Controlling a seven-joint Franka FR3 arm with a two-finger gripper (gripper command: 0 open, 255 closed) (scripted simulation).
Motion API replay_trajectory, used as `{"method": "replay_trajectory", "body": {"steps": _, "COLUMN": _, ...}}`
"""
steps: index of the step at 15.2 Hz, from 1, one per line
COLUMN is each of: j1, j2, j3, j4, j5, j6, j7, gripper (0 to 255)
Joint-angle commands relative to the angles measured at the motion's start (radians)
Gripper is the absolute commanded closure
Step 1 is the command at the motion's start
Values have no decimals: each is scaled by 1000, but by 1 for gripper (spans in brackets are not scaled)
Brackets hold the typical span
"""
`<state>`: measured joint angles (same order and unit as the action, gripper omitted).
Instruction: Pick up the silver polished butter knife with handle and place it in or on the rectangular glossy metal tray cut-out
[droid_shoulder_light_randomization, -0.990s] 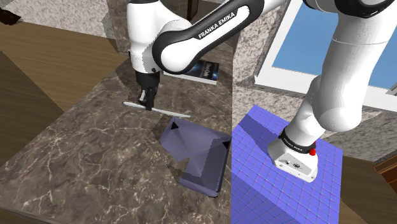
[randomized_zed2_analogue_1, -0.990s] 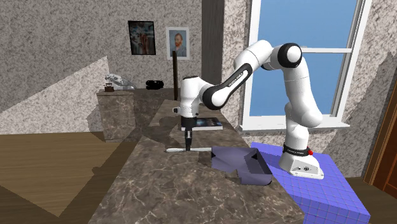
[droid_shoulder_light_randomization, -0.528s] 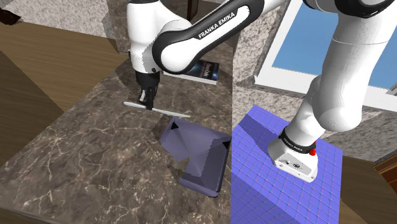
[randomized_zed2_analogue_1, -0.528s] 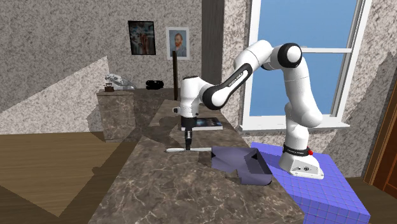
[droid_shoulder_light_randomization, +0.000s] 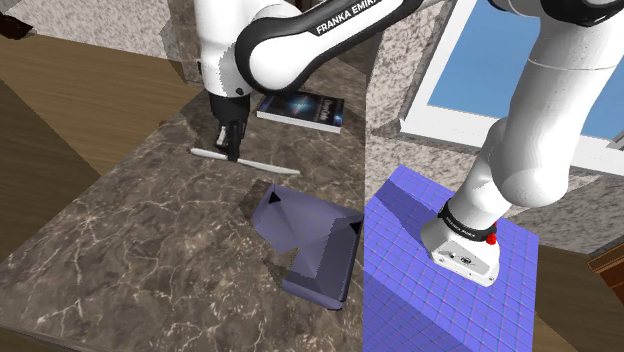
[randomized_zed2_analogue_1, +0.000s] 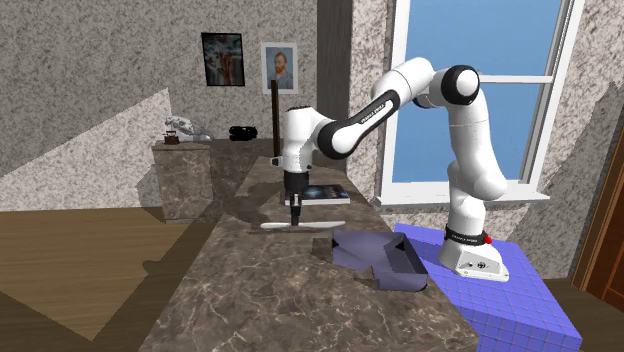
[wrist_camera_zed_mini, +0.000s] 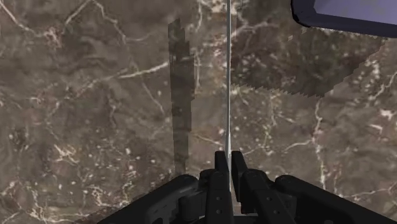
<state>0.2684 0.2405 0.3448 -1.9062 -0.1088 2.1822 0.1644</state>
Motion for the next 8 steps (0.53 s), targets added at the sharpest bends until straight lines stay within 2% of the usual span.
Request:
{"method": "replay_trajectory", "body": {"steps": 1, "j1": -2, "j2": -15, "j3": 2, "j4": 10, "j5": 7, "j6": -24, "j7": -5, "gripper": 255}}
{"method": "replay_trajectory", "body": {"steps": 8, "j1": -5, "j2": -49, "j3": 6, "j4": 63, "j5": 24, "j6": -109, "j7": -17, "gripper": 255}}
